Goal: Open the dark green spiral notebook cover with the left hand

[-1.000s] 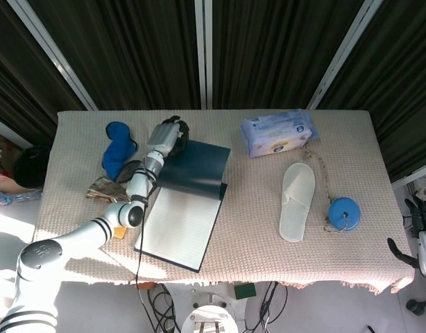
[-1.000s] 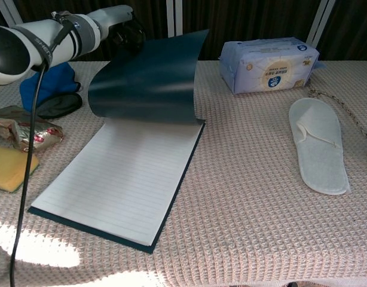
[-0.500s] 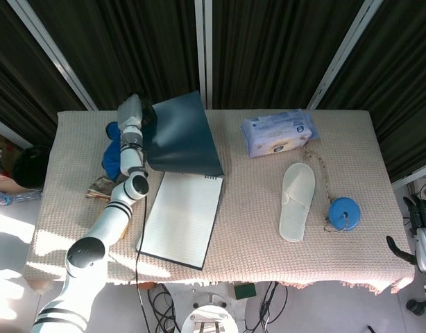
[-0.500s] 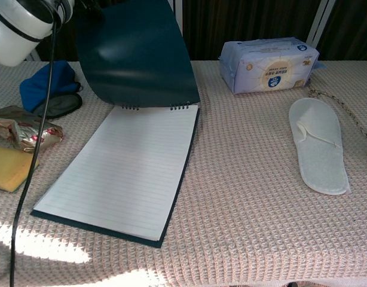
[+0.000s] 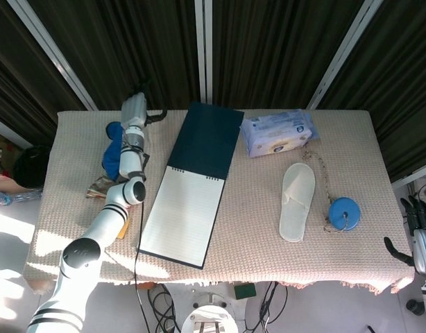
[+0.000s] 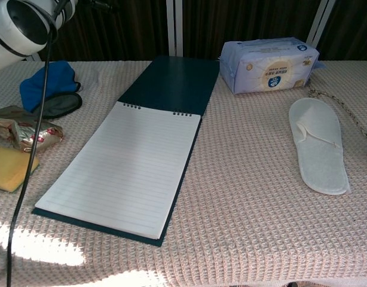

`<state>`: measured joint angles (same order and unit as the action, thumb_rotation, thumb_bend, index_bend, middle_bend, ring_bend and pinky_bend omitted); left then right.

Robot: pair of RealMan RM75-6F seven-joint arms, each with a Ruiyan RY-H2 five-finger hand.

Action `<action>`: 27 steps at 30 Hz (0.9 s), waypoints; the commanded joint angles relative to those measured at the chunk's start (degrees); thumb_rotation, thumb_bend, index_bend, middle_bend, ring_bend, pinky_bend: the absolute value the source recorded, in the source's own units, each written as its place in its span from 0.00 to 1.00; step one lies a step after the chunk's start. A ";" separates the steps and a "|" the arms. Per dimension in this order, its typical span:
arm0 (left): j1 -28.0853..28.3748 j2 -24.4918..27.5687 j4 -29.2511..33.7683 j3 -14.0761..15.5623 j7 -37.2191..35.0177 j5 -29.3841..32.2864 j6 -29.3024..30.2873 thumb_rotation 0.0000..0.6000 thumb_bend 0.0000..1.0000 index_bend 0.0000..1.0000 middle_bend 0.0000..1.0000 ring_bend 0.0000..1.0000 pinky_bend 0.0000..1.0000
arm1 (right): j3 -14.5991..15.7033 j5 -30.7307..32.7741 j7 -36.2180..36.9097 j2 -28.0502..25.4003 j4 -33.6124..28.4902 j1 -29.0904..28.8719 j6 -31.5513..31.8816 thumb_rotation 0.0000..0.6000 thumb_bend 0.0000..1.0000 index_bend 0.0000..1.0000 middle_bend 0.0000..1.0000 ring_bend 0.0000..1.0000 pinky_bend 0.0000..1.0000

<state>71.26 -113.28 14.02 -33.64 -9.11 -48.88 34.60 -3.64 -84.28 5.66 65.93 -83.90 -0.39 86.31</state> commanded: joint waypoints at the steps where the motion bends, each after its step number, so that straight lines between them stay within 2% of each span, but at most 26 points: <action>1: -3.95 3.13 6.69 5.17 -4.53 -6.96 6.43 0.73 0.29 0.00 0.00 0.00 0.11 | 0.03 -0.22 0.42 0.13 0.29 -0.03 0.05 0.97 0.28 0.00 0.00 0.00 0.00; 3: -7.72 6.16 13.14 8.85 -5.00 -11.32 10.64 0.72 0.29 0.00 0.00 0.00 0.11 | 0.05 -0.44 0.76 0.24 0.58 -0.07 0.14 0.97 0.28 0.00 0.00 0.00 0.00; 5: -13.94 12.33 25.77 13.74 -4.24 -16.70 16.95 0.70 0.29 0.01 0.00 0.00 0.11 | 0.06 -0.65 1.20 0.39 1.01 -0.10 0.23 0.97 0.28 0.00 0.00 0.00 0.00; 9: -27.20 30.97 58.56 24.28 7.89 -23.36 26.58 0.70 0.23 0.08 0.00 0.00 0.11 | 0.12 -0.96 2.22 0.84 2.07 -0.15 0.29 0.96 0.28 0.00 0.00 0.00 0.00; 11: -31.86 36.85 68.89 28.09 13.64 -25.05 30.95 0.71 0.20 0.07 0.00 0.00 0.11 | 0.24 -1.20 2.62 1.13 2.62 -0.11 0.41 0.96 0.28 0.00 0.00 0.00 0.00; 13: -36.94 40.90 76.18 32.11 17.61 -27.27 36.21 0.71 0.19 0.06 0.01 0.00 0.11 | 0.39 -1.55 3.04 1.53 3.30 0.03 0.77 0.96 0.28 0.00 0.00 0.00 0.00; 16: -43.43 43.83 80.78 37.13 18.78 -31.04 42.66 0.70 0.19 0.06 0.01 0.00 0.11 | 0.59 -2.15 3.43 2.26 4.42 0.35 1.67 0.97 0.28 0.00 0.00 0.00 0.00; 20: -50.28 44.61 79.83 41.97 19.05 -36.58 49.84 0.70 0.19 0.06 0.01 0.00 0.11 | 0.69 -2.61 3.10 3.38 6.01 0.72 2.73 0.96 0.28 0.00 0.00 0.00 0.00; 25: -56.77 41.66 73.21 44.49 16.32 -41.66 56.75 0.67 0.19 0.06 0.01 0.00 0.10 | 1.36 -3.64 2.91 4.94 8.32 0.99 3.36 0.96 0.28 0.00 0.00 0.00 0.00; 27: -58.26 40.95 71.41 44.56 15.12 -42.78 58.49 0.67 0.19 0.05 0.01 0.00 0.10 | 1.66 -3.89 2.64 5.18 8.54 1.19 3.49 0.96 0.28 0.00 0.00 0.00 0.00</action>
<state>18.93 -72.50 91.37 7.31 6.64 -86.51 87.08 -2.05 -88.09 8.39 71.03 -75.42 0.73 89.75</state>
